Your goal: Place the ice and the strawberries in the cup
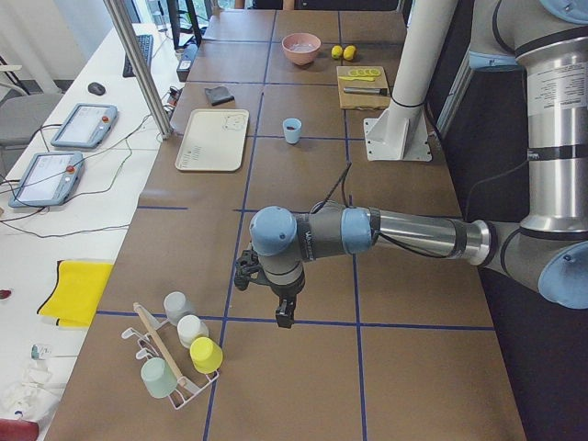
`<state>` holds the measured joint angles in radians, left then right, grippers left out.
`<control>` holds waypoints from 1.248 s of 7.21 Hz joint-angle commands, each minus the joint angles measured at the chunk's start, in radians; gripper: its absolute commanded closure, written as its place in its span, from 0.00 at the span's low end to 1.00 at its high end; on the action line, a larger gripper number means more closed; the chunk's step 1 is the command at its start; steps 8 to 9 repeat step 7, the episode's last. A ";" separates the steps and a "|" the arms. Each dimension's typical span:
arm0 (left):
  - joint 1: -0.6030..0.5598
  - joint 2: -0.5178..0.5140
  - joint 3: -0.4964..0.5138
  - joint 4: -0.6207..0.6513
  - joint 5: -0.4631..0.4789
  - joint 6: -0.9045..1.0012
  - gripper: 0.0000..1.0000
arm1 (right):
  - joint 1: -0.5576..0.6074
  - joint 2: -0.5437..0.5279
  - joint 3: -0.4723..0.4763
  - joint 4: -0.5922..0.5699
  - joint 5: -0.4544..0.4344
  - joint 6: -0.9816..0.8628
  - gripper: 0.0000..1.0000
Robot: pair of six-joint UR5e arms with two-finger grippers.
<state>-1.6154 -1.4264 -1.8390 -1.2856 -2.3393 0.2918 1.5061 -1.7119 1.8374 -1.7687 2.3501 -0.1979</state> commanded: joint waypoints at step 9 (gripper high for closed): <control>0.000 0.006 -0.038 0.003 0.014 0.003 0.00 | -0.001 -0.012 -0.015 0.000 0.003 0.000 0.01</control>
